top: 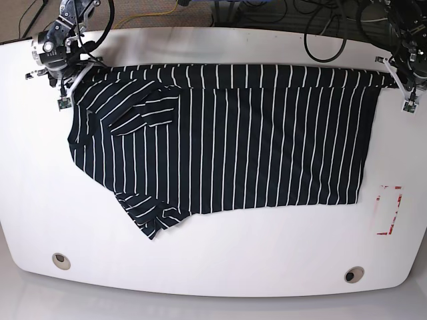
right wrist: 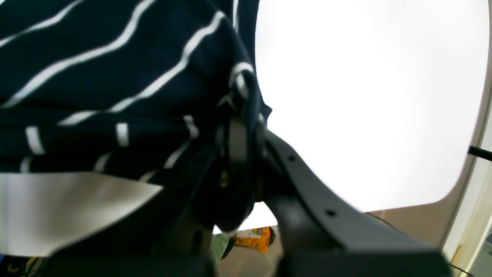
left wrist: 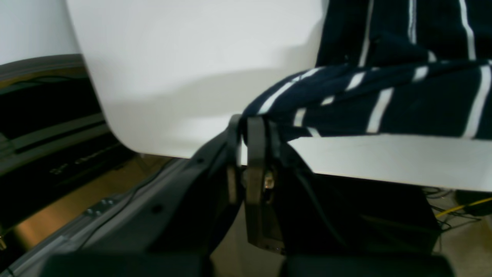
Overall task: Layout the t-shirt on the table in an organized manner, then fold the t-shirt properly
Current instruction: 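Lay the shirt flat, pulling the hem taut between both grippers, then open both grippers and release the shirt hem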
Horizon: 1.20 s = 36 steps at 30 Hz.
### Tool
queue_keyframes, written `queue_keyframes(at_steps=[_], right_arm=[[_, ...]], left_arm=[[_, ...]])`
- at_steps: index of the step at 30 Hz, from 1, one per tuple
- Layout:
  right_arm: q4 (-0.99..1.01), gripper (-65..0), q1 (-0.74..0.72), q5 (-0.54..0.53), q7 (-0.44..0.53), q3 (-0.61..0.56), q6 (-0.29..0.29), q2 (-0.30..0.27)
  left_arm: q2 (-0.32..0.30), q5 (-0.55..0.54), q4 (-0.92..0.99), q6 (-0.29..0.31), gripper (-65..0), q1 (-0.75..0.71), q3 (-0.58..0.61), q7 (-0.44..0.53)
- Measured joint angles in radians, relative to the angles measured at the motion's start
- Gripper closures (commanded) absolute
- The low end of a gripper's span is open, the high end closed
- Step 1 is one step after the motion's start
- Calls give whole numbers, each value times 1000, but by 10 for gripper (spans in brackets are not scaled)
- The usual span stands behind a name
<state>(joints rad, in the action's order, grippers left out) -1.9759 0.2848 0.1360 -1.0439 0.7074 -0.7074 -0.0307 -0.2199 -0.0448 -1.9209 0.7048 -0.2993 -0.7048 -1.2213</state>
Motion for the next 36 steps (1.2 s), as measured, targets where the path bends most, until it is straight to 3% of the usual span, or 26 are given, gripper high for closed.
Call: queue_keyframes(at_steps=[4,12,19,21,23,29,33,36], right_arm=[[3,0,13,3,-1,0,0,0],[3,0,13,9,0,0,0,0],[3,-14,13,10,0,0,0,1],[3,-52,13,10,0,0,0,0],[3,-140,13,12,-1,0,0,0],[3,-474,13,18,-1,4,1,0],[3,-642,13,25,-8,6,2,-1],[2,-650,13,25,-7,6,4,-1]], left_arm=[[0,3,18,0,0,16,1,-3],[-26,-1,47,0,-99,27,2,3],[-32,-1,48,0,-110,47,5,1],[-47,0,48,0,-117,45,24,-2],[-65,5,48,0,-158,43,54,-5],[-88,3,47,-1,-413,50,99,8],[-88,12,47,-1,-489,47,96,-3],[-88,19,48,-1,-478,60,93,-12]])
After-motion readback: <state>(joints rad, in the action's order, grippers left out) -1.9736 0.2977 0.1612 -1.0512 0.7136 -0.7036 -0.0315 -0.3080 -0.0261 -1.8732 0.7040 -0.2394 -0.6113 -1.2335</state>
